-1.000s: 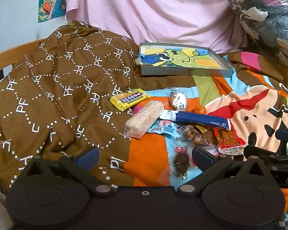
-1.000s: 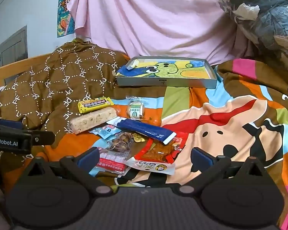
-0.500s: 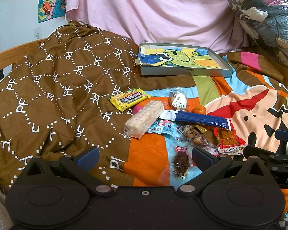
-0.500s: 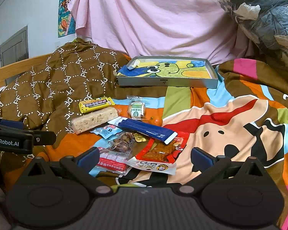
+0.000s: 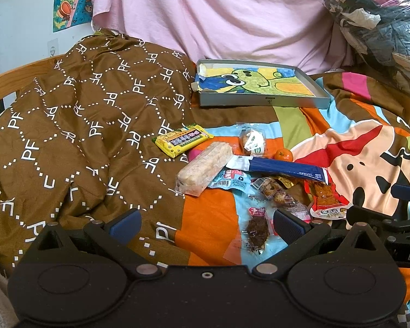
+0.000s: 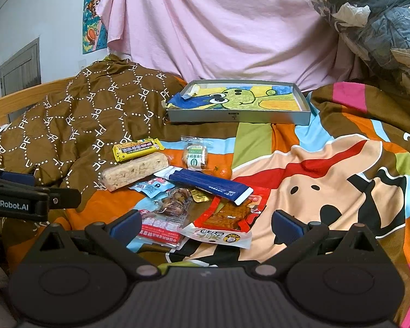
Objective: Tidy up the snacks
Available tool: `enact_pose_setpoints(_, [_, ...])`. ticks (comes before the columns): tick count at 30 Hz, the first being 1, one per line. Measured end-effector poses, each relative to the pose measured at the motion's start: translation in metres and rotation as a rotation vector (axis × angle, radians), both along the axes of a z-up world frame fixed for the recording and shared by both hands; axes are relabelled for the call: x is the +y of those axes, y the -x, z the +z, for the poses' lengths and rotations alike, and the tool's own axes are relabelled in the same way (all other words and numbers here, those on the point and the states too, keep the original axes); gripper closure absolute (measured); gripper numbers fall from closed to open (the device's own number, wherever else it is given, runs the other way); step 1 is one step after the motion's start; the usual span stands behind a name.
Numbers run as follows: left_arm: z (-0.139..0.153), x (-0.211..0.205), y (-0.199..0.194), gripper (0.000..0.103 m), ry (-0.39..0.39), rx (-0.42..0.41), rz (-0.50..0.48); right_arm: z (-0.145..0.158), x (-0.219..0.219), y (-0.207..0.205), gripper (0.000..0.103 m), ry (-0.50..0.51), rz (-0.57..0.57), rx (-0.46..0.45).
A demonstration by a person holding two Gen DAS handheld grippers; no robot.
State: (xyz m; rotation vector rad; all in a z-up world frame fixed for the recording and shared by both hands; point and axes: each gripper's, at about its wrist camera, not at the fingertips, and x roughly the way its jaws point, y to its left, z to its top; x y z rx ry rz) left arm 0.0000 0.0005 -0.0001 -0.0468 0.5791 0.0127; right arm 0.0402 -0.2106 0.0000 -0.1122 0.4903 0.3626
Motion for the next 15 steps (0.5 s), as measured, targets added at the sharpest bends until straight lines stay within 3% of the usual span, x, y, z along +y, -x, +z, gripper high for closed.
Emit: enact_pose_setpoints(15, [-0.0051,0.0006,-0.0034,0.001,0.003,0.025,0.004,-0.0036,0.0023,0.0013,0.000,-0.006,0.000,0.020])
